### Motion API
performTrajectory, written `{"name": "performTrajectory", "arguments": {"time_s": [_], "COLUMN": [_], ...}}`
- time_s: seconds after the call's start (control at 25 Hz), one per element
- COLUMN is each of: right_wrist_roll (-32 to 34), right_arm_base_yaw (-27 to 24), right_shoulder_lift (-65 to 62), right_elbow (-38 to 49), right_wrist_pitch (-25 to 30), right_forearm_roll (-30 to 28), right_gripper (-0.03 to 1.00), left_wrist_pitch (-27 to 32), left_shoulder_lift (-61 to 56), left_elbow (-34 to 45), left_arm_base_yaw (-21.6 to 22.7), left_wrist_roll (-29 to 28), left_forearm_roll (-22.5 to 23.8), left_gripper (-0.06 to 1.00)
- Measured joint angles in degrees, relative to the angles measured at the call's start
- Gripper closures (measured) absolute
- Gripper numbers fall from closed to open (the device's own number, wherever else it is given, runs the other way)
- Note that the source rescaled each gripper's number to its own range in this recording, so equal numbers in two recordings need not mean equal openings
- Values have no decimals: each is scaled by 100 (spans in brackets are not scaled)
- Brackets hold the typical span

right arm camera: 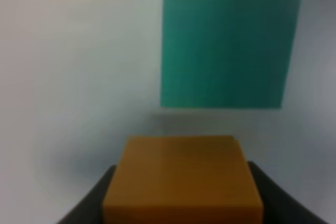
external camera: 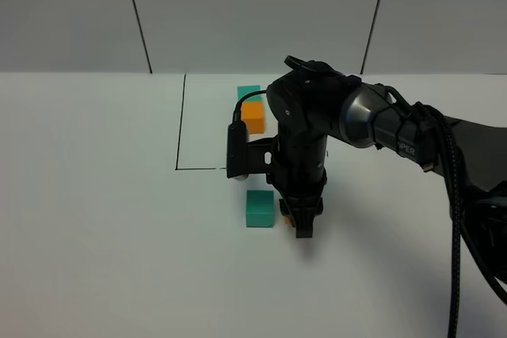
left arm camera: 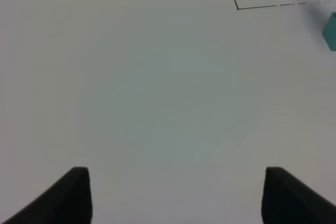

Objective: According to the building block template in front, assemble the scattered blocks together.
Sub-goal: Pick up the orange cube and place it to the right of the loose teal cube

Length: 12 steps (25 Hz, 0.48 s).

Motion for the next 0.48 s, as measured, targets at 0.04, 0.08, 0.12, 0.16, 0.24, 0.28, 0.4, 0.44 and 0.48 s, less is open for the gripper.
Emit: {"name": "performTrajectory", "arguments": {"time_s": [0.04,0.08,0.12,0.16,0.24,0.28,0.4,0.44,0.48], "right_wrist_roll": [-6,-6,-6,-6,-13,-20,-19,-19,-19], "right_arm_base_yaw": [0,0,0,0,0,0,0,0,0], "right_shoulder_lift": [55,122,173,239,376,431,564,594,615], "right_elbow": [-59,-127,-198,-271,-404,-461,-540,-546,-553], "right_wrist_pitch": [8,25,45,71,93,92,92,92,87], "right_forearm_roll": [7,7,7,7,7,2,2,2,2], "right_gripper": [97,97,97,97,97,97,97,97,97], "left_wrist_pitch": [0,0,0,0,5,5,0,0,0], "left_shoulder_lift": [0,0,0,0,0,0,0,0,0], "left_elbow": [0,0,0,0,0,0,0,0,0], "left_arm_base_yaw": [0,0,0,0,0,0,0,0,0], "left_wrist_roll": [0,0,2,2,2,2,2,2,2], "left_forearm_roll": [0,0,0,0,0,0,0,0,0], "left_gripper": [50,50,50,50,50,50,50,50,50]}}
